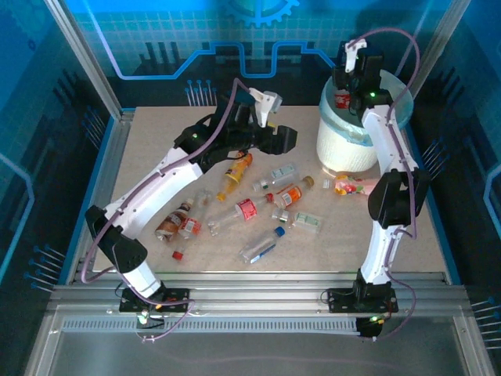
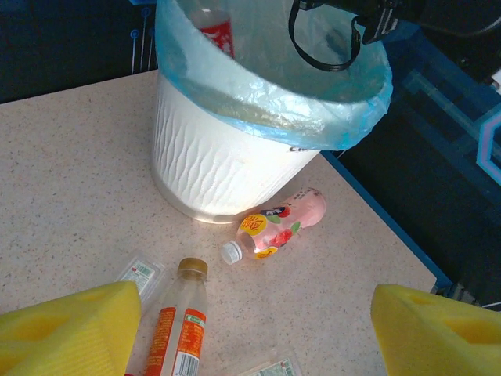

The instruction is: Put the plastic bottles in the bin

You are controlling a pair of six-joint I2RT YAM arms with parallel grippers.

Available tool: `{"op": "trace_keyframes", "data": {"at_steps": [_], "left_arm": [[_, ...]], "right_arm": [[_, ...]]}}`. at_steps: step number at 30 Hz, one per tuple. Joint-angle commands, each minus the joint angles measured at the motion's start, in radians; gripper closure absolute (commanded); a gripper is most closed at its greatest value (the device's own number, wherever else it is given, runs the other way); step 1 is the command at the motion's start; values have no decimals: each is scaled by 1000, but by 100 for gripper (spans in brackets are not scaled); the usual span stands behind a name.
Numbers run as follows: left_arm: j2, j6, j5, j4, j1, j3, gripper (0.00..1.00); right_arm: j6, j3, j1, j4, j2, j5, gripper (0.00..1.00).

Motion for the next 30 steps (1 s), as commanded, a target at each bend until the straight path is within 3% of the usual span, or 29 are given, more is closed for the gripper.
{"op": "trace_keyframes", "data": {"at_steps": [1,12,21,25,30], "left_arm": [[10,-3,21,9,-7,37,20],[0,-41,27,-24,-9,55,20],[-86,-40,-10,-144,-26,34,21],[-161,-55,-13,-209,-31,-32,21],[-311,-68,-17,-230,-31,-211,21]], "right_arm": [[5,-14,-11,121,-103,0,42],[64,85,-36,-87,-133,-48,45],[140,46,4,-269,-299,-191,48],[145,-4,91,-384,-416,-245,48],[82,-214,331,-425,-611,-255,47]]}}
